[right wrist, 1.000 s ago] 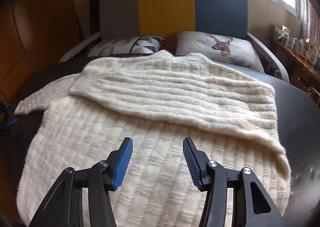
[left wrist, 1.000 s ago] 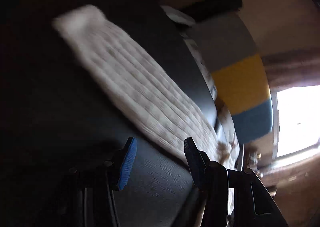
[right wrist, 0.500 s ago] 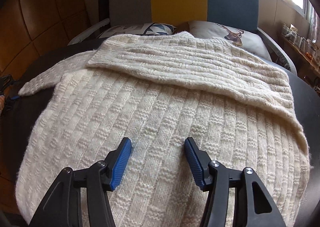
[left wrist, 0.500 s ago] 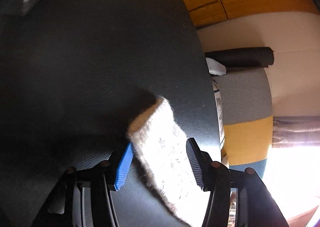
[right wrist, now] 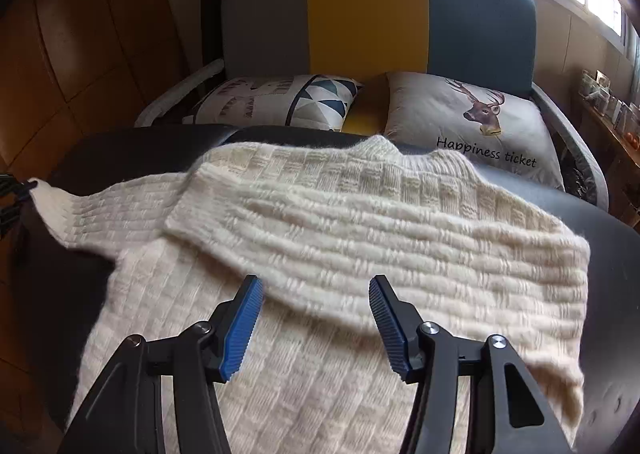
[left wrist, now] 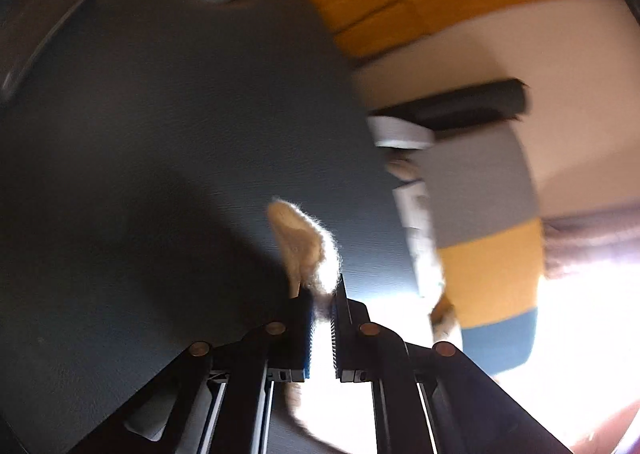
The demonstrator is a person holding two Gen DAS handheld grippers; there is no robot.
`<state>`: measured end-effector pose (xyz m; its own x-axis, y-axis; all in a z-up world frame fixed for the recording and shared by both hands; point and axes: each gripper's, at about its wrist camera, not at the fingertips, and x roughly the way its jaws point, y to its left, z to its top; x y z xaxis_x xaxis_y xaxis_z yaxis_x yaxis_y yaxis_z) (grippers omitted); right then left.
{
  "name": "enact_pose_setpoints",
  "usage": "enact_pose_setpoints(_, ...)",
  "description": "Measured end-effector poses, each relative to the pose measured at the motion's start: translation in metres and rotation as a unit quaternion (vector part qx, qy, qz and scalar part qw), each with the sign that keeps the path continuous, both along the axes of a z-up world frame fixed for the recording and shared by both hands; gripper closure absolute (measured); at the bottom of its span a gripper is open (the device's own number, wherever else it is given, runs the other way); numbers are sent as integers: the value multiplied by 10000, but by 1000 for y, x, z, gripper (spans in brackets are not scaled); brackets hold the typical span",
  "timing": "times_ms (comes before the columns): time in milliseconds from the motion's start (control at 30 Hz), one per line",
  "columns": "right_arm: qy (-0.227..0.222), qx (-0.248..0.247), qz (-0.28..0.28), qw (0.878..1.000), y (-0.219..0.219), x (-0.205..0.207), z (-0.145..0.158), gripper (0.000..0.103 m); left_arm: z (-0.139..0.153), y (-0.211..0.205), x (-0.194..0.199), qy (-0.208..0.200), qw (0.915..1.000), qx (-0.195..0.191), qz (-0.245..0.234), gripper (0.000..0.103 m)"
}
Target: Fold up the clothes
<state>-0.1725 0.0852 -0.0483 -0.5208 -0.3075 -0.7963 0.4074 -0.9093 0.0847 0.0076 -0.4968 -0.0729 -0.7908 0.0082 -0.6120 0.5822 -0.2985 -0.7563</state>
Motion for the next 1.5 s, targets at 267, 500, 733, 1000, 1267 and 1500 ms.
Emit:
enact_pose_setpoints(267, -649, 353, -280, 9969, -5, -52, -43, 47, 117, 77, -44, 1194, 9843, -509, -1199, 96)
enact_pose_setpoints(500, -437, 451, -294, 9976, -9, -47, -46, 46, 191, 160, -116, 1937, 9540, -282, -2269, 96)
enact_pose_setpoints(733, -169, 46, -287, 9994, 4, -39, -50, 46, 229, 285, -194, 2047, 9143, -6, -3495, 96)
enact_pose_setpoints(1000, -58, -533, -271, 9982, 20, -32, -51, 46, 181, 404, -231, 1397, 8931, 226, -4270, 96)
enact_pose_setpoints(1267, -204, -1360, -184, 9903, 51, -17, -42, 47, 67, 459, -242, 263, 8820, 343, -4692, 96)
enact_pose_setpoints(1500, -1098, -3249, -624, 9373, 104, -20, -57, 47, 20, 466, -253, -247, 8670, 845, -4904, 91)
